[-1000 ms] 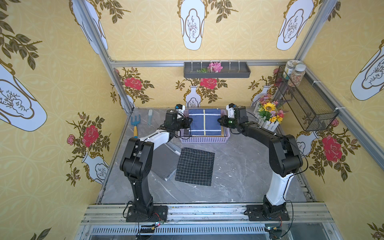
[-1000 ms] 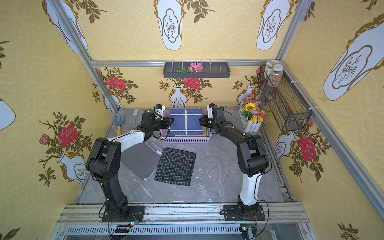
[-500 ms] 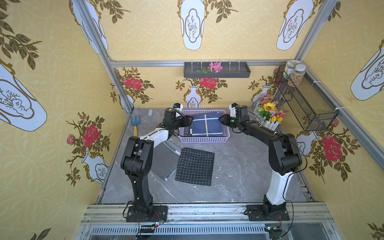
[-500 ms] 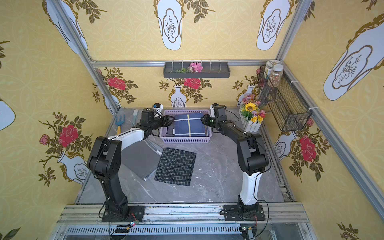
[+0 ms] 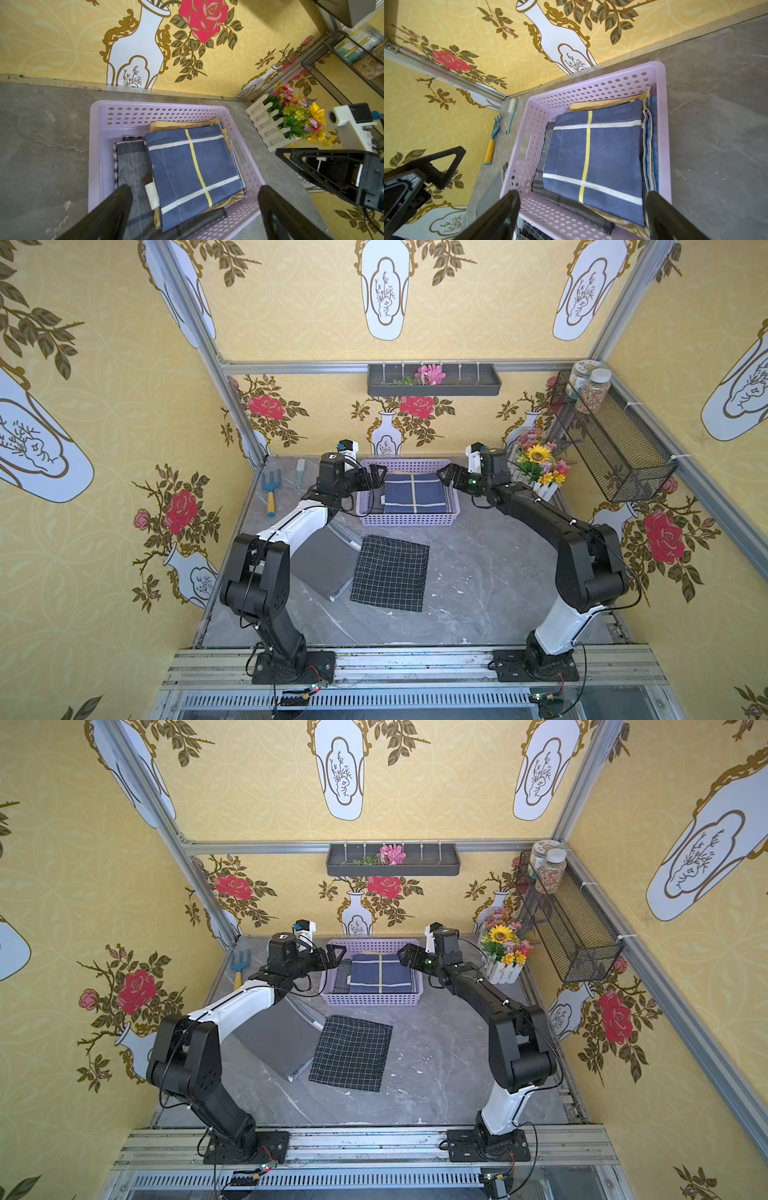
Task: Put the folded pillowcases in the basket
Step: Place the pillowcase in the basket, then pick up the pillowcase from the center of the board.
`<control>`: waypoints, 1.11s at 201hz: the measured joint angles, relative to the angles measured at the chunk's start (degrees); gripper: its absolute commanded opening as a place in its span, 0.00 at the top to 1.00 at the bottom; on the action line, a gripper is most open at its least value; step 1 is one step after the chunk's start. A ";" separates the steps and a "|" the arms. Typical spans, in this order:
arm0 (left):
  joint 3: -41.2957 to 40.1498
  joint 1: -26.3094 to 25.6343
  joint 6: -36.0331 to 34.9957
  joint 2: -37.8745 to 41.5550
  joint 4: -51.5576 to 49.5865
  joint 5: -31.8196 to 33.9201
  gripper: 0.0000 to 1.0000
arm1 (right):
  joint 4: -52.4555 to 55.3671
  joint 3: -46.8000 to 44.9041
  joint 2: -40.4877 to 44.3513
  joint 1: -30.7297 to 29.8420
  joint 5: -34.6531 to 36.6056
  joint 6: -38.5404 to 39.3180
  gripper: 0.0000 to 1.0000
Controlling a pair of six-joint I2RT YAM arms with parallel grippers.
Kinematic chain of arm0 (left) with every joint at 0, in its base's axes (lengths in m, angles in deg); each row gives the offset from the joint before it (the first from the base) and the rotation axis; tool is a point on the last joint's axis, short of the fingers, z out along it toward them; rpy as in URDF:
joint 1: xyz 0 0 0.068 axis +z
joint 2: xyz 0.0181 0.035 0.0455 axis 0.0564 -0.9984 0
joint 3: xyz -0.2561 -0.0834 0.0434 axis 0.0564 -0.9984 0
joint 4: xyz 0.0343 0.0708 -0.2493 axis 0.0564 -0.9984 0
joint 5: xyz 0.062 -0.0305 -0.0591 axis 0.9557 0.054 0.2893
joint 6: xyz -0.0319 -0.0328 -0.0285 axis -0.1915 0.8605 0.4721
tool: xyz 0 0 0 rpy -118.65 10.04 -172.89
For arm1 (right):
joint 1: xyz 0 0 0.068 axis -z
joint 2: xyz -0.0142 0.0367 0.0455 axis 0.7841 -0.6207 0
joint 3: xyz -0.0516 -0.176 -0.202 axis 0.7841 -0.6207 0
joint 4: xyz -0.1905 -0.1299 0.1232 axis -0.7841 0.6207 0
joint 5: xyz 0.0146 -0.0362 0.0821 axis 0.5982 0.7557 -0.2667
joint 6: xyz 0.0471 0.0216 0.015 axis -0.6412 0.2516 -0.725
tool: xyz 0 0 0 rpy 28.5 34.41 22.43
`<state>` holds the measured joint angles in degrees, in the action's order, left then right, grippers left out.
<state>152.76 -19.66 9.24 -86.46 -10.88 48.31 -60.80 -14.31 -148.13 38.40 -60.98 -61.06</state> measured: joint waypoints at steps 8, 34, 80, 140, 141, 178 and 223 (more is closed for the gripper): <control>-1.22 0.00 0.15 1.46 -0.15 -0.02 0.00 | 0.09 -0.90 1.46 -0.15 0.02 0.02 0.03; -6.56 0.00 1.73 7.41 -0.24 0.26 0.00 | 1.79 -4.61 7.28 -0.96 0.11 0.31 0.03; -19.34 -0.28 5.97 19.56 -0.61 0.37 0.00 | 7.15 -10.73 18.27 -6.25 2.21 1.99 0.03; -29.81 -7.15 9.22 31.17 -7.48 6.80 0.00 | 17.42 -17.62 28.11 -18.47 11.52 2.58 0.03; -29.92 -7.28 9.27 31.26 -7.63 6.93 0.00 | 17.62 -17.68 28.20 -18.80 11.78 2.60 0.03; -35.19 -11.43 12.02 33.46 -10.95 12.41 0.00 | 21.46 -20.41 30.84 -28.04 22.08 3.23 0.03; -37.42 -15.43 13.66 29.86 -13.07 16.63 0.02 | 19.91 -26.75 32.89 -30.64 23.43 2.93 0.03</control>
<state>115.34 -35.09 22.90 -56.60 -23.95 64.94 -40.88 -41.07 -115.23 7.76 -37.55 -58.14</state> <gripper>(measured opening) 0.999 0.973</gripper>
